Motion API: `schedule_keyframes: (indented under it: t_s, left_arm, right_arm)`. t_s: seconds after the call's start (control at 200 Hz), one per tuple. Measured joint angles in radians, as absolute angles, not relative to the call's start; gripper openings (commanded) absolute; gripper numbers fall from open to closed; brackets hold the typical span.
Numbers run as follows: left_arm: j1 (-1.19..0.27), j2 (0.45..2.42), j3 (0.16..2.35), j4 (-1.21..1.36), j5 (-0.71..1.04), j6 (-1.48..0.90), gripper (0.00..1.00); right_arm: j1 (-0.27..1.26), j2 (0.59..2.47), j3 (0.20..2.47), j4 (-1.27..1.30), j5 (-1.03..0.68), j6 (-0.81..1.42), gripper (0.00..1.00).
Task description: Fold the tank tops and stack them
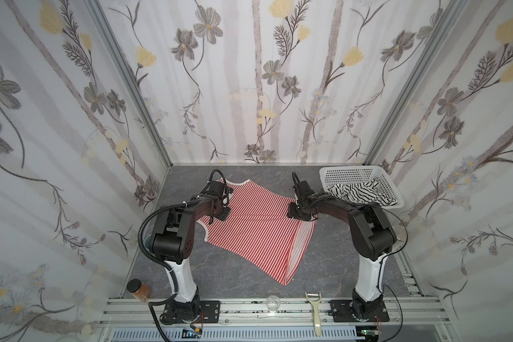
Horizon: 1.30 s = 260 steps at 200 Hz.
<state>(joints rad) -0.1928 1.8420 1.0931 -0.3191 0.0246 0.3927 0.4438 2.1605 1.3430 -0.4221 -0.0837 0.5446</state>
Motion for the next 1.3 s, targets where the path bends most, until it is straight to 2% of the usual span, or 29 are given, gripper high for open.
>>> schedule_keyframes:
  t_s: [0.35,0.545,0.754,0.879,1.109,1.299]
  left_arm:
    - [-0.194,1.636,0.873,-0.364,0.061,0.361,0.42]
    - [-0.192,1.591,0.83,-0.379,0.065,0.343,0.42]
    - [-0.192,1.575,0.931,-0.387,0.082,0.317,0.43]
    - [-0.193,1.661,1.046,-0.366,0.105,0.306,0.42]
    - [-0.192,1.863,1.18,-0.334,0.104,0.288,0.41]
    - [-0.19,1.9,1.16,-0.312,0.079,0.287,0.41]
  right_arm:
    - [0.431,2.415,1.761,-0.589,-0.072,0.474,0.57]
    - [0.489,2.461,1.906,-0.709,-0.078,0.434,0.57]
    - [0.543,2.257,1.74,-0.736,0.076,0.429,0.59]
    - [0.551,2.158,1.606,-0.726,0.198,0.452,0.62]
    - [0.554,2.138,1.467,-0.728,0.339,0.479,0.62]
    - [0.561,2.152,1.457,-0.715,0.374,0.488,0.62]
